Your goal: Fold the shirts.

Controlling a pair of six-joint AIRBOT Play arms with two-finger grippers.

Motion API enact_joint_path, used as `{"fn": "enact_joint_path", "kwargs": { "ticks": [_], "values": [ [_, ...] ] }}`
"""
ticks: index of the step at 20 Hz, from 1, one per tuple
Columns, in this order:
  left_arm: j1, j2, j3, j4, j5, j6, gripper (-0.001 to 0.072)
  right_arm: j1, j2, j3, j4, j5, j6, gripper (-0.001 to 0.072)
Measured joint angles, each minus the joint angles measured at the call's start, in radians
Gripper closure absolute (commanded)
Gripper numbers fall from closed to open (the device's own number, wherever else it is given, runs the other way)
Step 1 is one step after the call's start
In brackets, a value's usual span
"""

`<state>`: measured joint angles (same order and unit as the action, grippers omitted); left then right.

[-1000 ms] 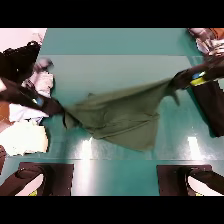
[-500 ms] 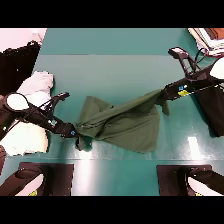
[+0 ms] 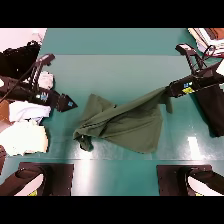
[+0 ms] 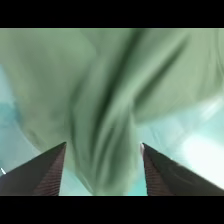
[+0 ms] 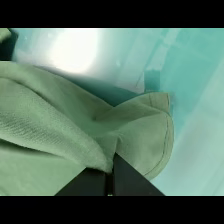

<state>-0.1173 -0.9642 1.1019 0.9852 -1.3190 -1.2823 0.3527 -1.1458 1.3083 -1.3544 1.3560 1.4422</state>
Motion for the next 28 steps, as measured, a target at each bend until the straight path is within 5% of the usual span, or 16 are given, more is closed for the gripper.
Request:
{"fn": "enact_joint_path", "kwargs": {
  "ticks": [10,21,22,23,28],
  "values": [
    [0.000,-0.466,0.036,0.003,0.175,-0.045,0.0162,-0.001,0.000,0.000,0.000,0.012,0.005,0.0697],
    [-0.043,-0.628,0.042,-0.066,0.264,-0.045,0.0165,-0.001,0.000,0.000,0.001,0.009,0.056,0.0697],
    [-0.052,-0.636,0.041,-0.072,0.269,-0.045,0.0334,-0.001,0.000,0.000,0.001,0.008,0.059,0.0697],
    [-0.060,-0.643,0.041,-0.068,0.278,-0.044,0.0637,-0.001,0.000,0.000,0.001,0.008,0.061,0.0697],
    [-0.066,-0.636,0.042,-0.037,0.281,-0.045,0.0681,-0.003,0.000,0.006,0.000,-0.009,0.066,0.0697]
  ]
}}
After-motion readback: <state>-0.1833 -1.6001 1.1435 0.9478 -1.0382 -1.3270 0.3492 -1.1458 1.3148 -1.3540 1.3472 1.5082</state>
